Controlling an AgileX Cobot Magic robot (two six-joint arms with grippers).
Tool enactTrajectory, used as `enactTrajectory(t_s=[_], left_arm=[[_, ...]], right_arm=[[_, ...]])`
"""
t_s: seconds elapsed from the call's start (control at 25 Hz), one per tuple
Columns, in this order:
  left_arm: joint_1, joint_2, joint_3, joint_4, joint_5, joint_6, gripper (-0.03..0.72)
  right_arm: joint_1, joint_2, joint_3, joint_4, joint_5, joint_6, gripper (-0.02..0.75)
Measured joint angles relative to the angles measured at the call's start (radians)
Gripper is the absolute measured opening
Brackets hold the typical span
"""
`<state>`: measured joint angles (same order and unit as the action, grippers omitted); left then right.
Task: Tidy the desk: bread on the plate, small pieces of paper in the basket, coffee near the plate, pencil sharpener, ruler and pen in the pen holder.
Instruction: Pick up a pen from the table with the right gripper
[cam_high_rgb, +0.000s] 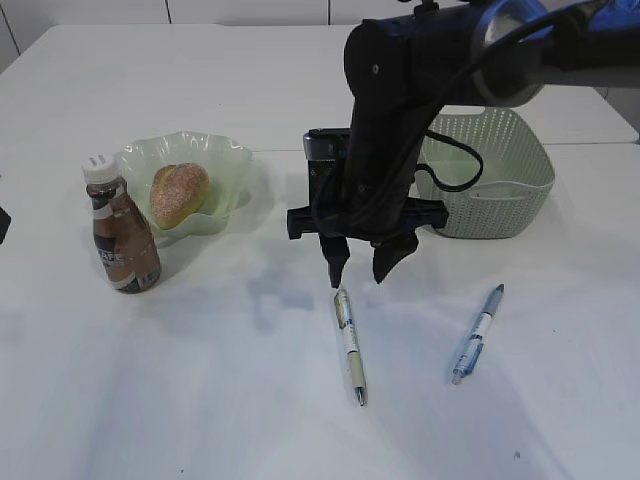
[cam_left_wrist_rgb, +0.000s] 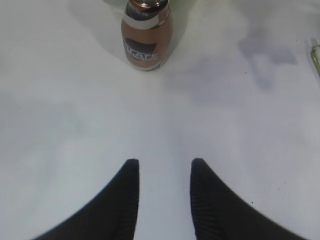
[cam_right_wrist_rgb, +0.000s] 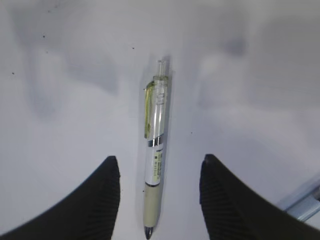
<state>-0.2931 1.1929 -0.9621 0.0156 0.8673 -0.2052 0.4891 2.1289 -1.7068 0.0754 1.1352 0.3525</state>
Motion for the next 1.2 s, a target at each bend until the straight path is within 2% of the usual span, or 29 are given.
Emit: enactTrajectory(t_s=[0.48,1.2], left_arm=[[0.0,0.0,0.0,0.0,-0.006,0.0,0.239],[0.0,0.0,0.0,0.0,-0.016,0.0,0.239]], right_arm=[[-0.044,0.042,0.0,0.056,-0.012,-0.044,0.419],[0.004,0.078,0.0,-0.013,-0.053,-0.002,0.419]])
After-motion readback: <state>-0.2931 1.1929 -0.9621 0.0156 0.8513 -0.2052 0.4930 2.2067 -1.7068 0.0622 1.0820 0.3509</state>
